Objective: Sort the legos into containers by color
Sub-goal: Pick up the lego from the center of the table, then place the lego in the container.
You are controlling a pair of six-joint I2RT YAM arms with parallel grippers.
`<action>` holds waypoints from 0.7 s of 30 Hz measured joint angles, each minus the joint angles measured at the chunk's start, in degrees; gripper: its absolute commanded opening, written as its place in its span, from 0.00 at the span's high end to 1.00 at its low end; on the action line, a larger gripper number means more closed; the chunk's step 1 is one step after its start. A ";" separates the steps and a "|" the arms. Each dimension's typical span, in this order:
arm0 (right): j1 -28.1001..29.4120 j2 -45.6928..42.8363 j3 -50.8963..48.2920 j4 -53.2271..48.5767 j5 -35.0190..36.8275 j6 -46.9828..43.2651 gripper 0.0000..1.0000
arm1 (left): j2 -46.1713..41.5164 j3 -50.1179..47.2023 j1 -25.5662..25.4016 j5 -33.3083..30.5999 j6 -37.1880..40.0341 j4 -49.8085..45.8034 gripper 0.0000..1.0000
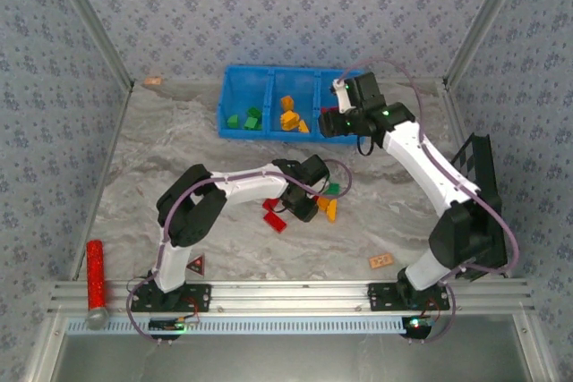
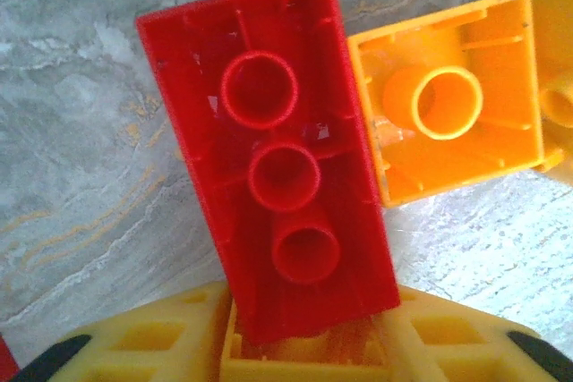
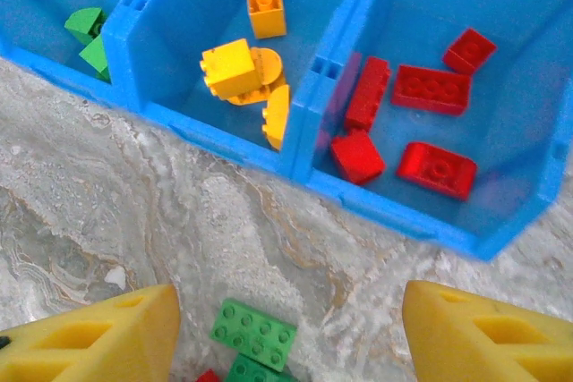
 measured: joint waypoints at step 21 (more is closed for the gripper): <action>12.72 -32.83 -38.80 -0.55 -2.01 15.26 0.28 | -10.32 10.93 15.43 6.95 -0.72 -2.25 0.82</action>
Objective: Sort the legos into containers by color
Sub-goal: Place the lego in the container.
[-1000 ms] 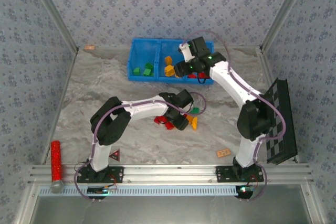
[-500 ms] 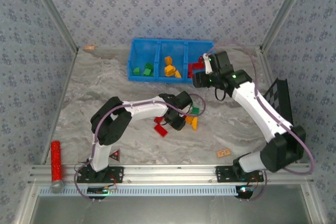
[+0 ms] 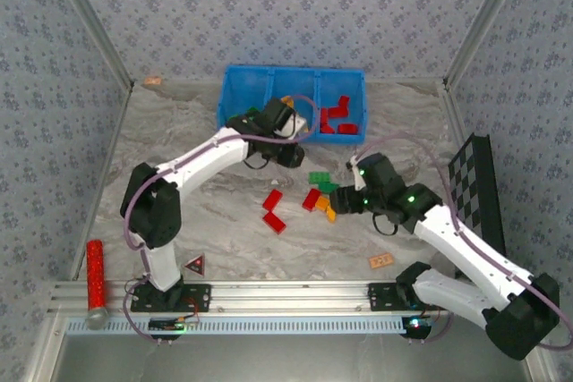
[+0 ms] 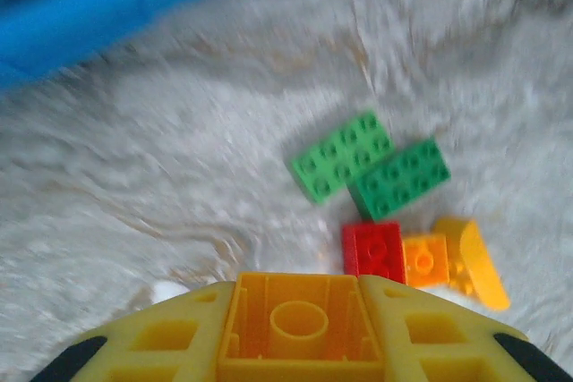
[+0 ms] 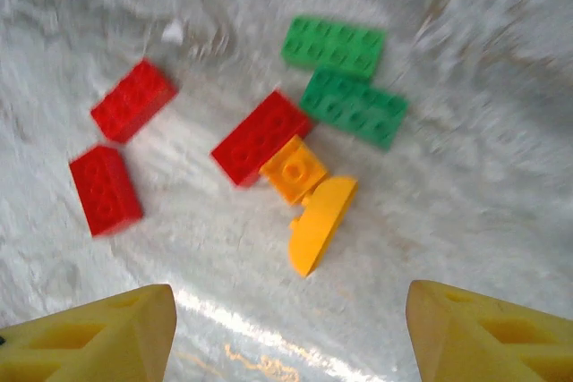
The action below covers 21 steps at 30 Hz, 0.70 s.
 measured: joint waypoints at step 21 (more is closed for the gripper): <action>21.79 24.92 2.56 13.77 4.11 -2.45 0.26 | 37.20 50.77 5.01 -12.11 -3.19 -10.73 0.81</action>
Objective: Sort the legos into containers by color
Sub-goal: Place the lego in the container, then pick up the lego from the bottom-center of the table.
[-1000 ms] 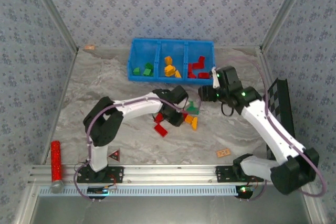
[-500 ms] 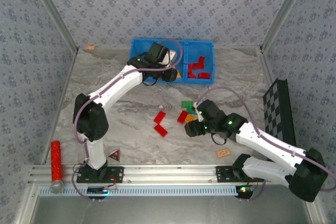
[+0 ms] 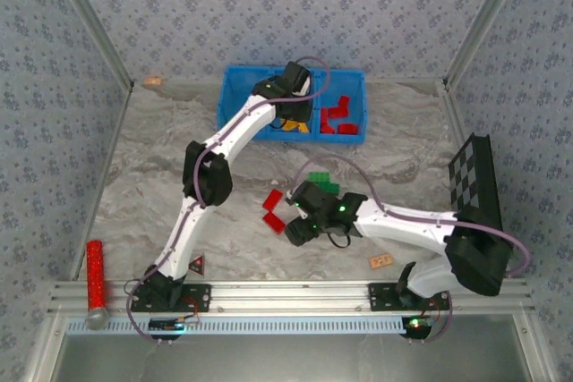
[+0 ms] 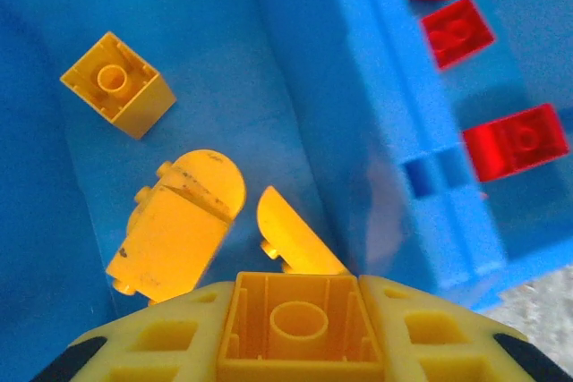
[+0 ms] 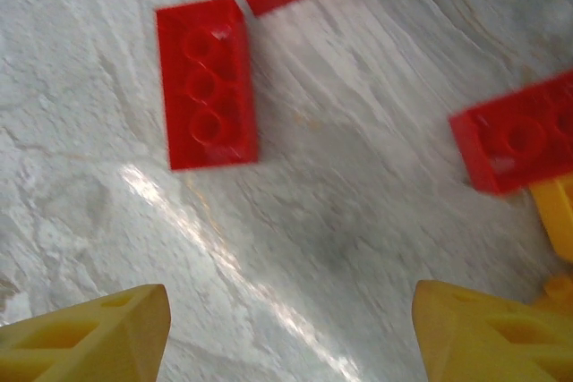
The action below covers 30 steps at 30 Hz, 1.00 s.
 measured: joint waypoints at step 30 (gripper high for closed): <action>1.68 22.03 14.45 2.40 -4.55 -11.19 0.35 | -0.72 1.05 0.72 3.76 -1.46 -3.28 0.44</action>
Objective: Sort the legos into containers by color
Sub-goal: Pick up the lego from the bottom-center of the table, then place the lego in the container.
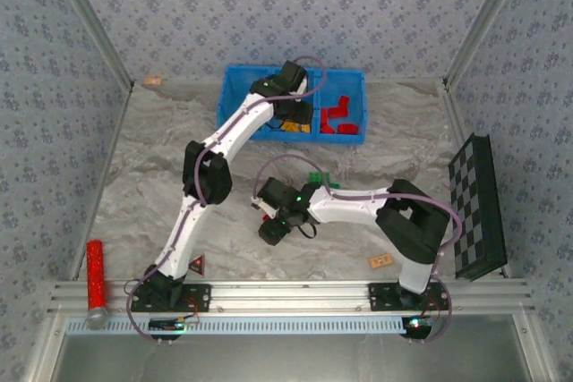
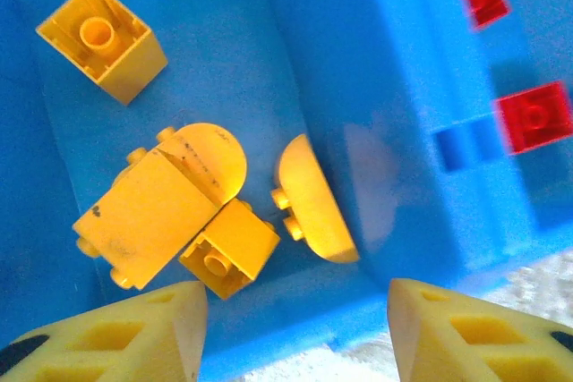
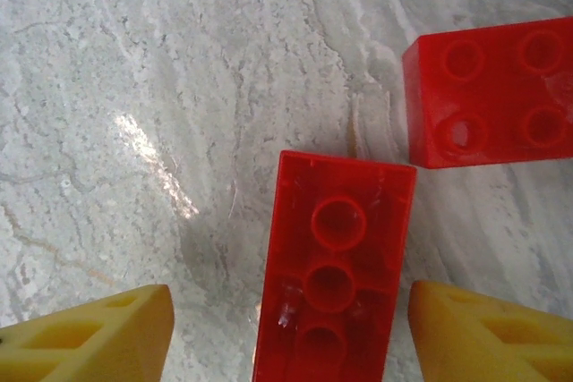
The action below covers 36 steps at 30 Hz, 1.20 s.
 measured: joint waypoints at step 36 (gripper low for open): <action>-44.63 0.98 29.49 -9.38 -6.47 -2.08 0.71 | -53.31 -70.23 5.90 3.08 8.50 9.64 0.40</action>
